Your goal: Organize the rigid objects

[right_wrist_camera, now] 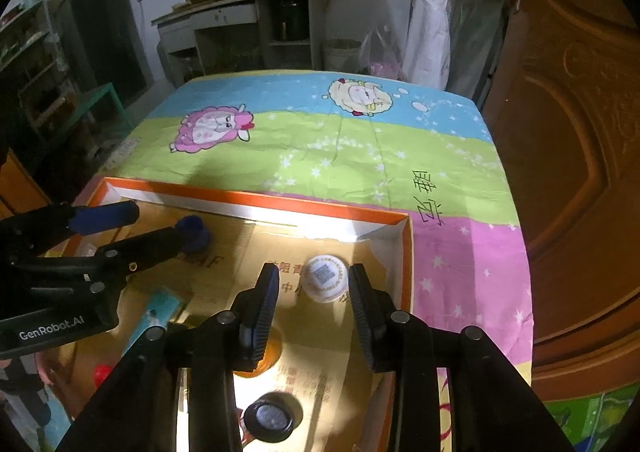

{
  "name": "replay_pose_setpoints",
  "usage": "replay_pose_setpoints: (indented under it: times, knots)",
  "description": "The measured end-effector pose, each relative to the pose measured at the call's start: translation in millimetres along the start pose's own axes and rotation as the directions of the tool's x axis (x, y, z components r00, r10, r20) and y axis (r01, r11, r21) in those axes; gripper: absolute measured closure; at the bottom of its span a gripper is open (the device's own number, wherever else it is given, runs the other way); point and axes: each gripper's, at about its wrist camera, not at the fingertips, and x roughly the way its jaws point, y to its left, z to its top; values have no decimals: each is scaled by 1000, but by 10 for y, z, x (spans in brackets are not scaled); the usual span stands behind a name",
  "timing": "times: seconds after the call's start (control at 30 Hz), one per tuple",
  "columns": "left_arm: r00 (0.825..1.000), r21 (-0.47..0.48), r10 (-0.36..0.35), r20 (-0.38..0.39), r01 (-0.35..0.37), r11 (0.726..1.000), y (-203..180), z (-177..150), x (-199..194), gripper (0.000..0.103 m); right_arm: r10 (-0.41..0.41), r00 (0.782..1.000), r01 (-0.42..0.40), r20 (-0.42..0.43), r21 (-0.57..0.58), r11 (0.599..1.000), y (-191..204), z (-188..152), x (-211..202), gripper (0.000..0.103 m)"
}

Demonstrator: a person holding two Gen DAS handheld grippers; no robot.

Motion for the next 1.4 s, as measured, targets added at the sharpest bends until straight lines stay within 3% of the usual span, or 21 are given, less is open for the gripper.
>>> replay_pose_setpoints:
  times: [0.33, 0.63, 0.7, 0.93, 1.1, 1.23, 1.33, 1.4]
  knots:
    - [993, -26, 8, 120, -5, 1000, -54, -157, -510, 43, 11, 998, -12, 66, 17, 1000, 174, -140, -371, 64]
    - [969, -31, 97, 229, -92, 995, -162, -466, -1034, 43, 11, 989, -22, 147, 69, 997, 320, -397, -830, 62]
    - [963, -30, 108, 249, -104, 994, -196, -532, -1138, 43, 11, 987, -23, 162, 74, 997, 362, -470, -925, 56]
    - [952, -39, 108, 287, -101, 994, -285, -756, -1467, 43, -3, 978, -13, 208, 74, 997, 469, -665, -1198, 54]
    - [944, -52, 128, 304, -118, 992, -327, -891, -1624, 43, -24, 970, 6, 243, 73, 997, 538, -817, -1393, 47]
    - [922, -58, 167, 350, -157, 986, -398, -1028, -1796, 43, -66, 955, 51, 290, 60, 997, 624, -927, -1576, 35]
    - [896, -87, 228, 381, -211, 974, -420, -1116, -1929, 43, -90, 940, 75, 328, 57, 996, 684, -1010, -1737, 33]
    - [888, -101, 243, 390, -221, 970, -422, -1158, -1994, 43, -108, 928, 94, 355, 58, 994, 722, -1059, -1851, 32]
